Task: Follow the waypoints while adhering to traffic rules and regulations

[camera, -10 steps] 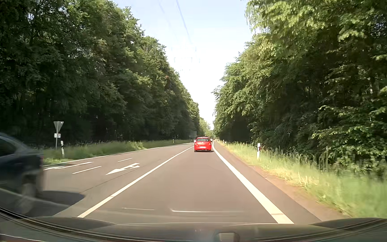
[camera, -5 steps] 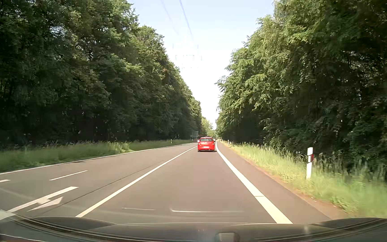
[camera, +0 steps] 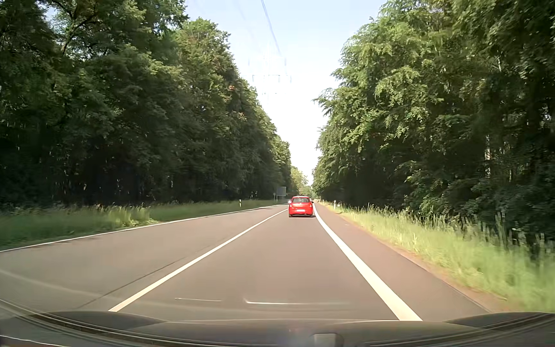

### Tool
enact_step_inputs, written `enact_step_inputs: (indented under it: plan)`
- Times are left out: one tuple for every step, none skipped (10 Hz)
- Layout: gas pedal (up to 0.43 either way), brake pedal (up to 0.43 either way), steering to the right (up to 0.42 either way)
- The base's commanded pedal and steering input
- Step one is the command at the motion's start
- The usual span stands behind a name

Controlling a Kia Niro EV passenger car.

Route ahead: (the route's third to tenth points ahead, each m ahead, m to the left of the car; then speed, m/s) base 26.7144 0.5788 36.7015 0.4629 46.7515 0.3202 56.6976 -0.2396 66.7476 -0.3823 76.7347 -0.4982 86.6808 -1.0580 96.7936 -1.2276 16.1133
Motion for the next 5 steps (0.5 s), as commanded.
enact_step_inputs:
  plan:
    - [0.220, 0.030, 0.001]
    - [0.220, 0.030, 0.001]
    - [0.220, 0.030, 0.001]
    - [0.220, 0.030, 0.003]
    - [0.220, 0.030, 0.005]
